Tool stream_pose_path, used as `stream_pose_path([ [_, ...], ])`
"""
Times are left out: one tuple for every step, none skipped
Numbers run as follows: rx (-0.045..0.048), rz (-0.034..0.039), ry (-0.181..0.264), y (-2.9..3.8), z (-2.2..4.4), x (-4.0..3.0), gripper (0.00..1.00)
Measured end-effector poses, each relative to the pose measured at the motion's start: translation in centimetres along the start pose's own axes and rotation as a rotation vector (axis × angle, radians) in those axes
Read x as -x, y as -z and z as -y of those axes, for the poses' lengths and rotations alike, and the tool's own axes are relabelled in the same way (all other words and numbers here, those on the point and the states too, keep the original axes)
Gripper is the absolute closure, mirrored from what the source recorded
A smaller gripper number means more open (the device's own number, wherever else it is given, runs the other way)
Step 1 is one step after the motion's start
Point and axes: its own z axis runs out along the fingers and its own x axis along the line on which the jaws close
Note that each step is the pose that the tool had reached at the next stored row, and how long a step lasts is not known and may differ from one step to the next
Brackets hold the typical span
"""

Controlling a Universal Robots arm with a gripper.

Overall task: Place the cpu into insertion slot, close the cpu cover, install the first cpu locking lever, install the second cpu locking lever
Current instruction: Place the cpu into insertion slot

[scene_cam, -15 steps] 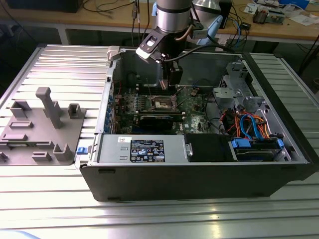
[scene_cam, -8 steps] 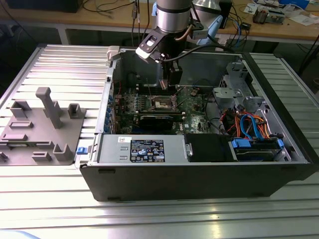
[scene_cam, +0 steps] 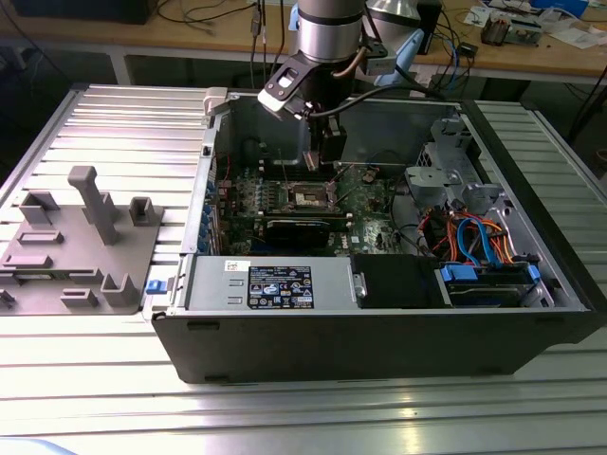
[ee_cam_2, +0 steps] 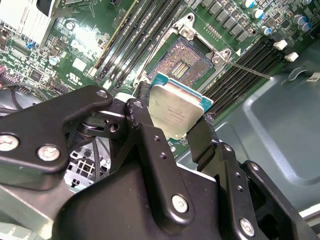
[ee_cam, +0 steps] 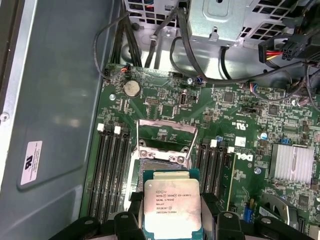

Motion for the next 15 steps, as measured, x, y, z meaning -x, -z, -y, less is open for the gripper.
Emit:
stream_pose_path([
  [0.0, 0.0, -0.001, 0.0, 0.0, 0.0, 0.46],
  [0.0, 0.0002, -0.003, 0.0, 0.0, 0.0, 0.46],
  [0.0, 0.0002, -0.004, 0.0, 0.0, 0.0, 0.46],
  [0.0, 0.0003, -0.005, 0.0, 0.0, 0.0, 0.46],
  [0.0, 0.0004, -0.006, 0.0, 0.0, 0.0, 0.46],
  [0.0, 0.0005, -0.008, 0.0, 0.0, 0.0, 0.46],
  [0.0, 0.0005, -0.009, 0.0, 0.0, 0.0, 0.46],
  [0.0001, 0.0006, -0.01, -0.01, 0.0, 0.0, 0.46],
  [0.0001, 0.0007, -0.012, -0.01, 0.0, 0.0, 0.46],
  [0.0, 0.0008, -0.013, -0.01, 0.0, 0.0, 0.46],
  [0.0001, 0.0009, -0.015, -0.01, 0.0, 0.0, 0.46],
  [0.0, 0.0011, -0.017, -0.01, 0.0, 0.0, 0.46],
  [0.0001, 0.0011, -0.018, -0.01, 0.0, 0.0, 0.46],
  [0.0001, 0.0012, -0.019, -0.01, 0.0, 0.0, 0.46],
  [0.0001, 0.0013, -0.021, -0.01, 0.0, 0.0, 0.46],
])
